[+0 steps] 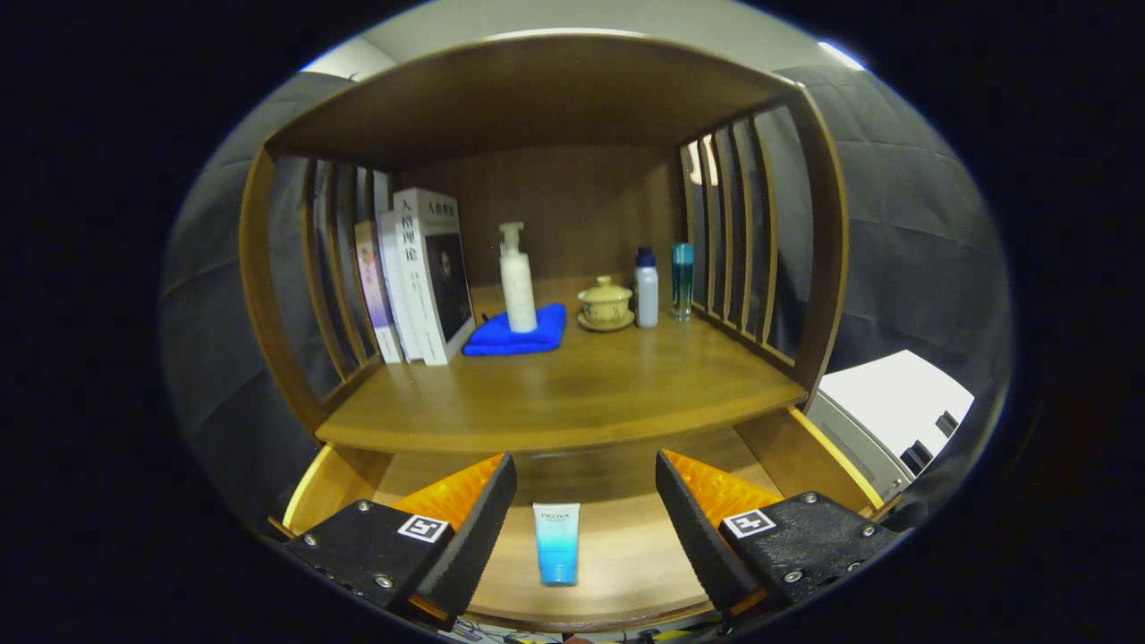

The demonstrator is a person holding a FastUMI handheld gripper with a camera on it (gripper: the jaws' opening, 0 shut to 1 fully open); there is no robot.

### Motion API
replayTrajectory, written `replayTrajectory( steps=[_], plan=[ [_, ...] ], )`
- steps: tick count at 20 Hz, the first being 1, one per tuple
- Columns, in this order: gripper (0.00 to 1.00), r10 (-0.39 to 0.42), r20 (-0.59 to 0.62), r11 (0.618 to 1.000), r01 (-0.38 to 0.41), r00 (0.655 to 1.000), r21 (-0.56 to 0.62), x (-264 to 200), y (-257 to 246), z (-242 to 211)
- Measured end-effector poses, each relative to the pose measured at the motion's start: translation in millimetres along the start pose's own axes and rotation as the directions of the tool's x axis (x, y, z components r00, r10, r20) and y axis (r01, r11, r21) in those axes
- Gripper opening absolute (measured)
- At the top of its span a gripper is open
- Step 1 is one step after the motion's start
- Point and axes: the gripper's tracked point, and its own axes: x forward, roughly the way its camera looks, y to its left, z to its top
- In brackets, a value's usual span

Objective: Pull open the drawer, take out the items inside it, and place them on the countertop above the cabinet.

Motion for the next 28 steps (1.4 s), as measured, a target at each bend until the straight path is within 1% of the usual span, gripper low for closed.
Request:
replayTrajectory(
  steps=[3,6,9,12,14,15,16,18,19,21,23,24,28],
  plan=[
    [0.96,-0.022,-0.112,0.999,0.024,0.993,0.024,16.3,8.2,-20.3],
    [0.96,-0.059,-0.231,0.996,0.073,0.971,0.050,32.0,15.0,-46.7],
    [0.96,-0.082,-0.363,0.993,0.108,0.928,0.052,39.8,23.0,-76.3],
    [0.96,-0.110,-0.443,0.989,0.143,0.890,0.042,48.2,24.0,-95.5],
    [0.95,-0.123,-0.517,0.988,0.152,0.847,0.013,50.5,26.2,-114.0],
    [0.94,-0.126,-0.535,0.989,0.150,0.835,0.001,52.5,27.2,-117.4],
    [0.91,-0.129,-0.560,0.988,0.154,0.818,-0.003,54.3,28.8,-123.3],
    [0.88,-0.138,-0.614,0.986,0.167,0.777,-0.010,53.0,28.0,-134.5],
    [0.87,-0.147,-0.631,0.984,0.178,0.762,-0.014,52.7,25.6,-137.3],
    [0.82,-0.152,-0.651,0.983,0.181,0.743,-0.023,54.6,25.2,-143.4],
    [0.76,-0.145,-0.672,0.985,0.168,0.726,-0.031,54.8,28.3,-150.0],
    [0.71,-0.134,-0.682,0.987,0.160,0.719,-0.026,54.6,31.7,-152.4],
    [0.59,-0.115,-0.679,0.984,0.178,0.725,0.024,55.2,35.5,-151.9]
  ],
)
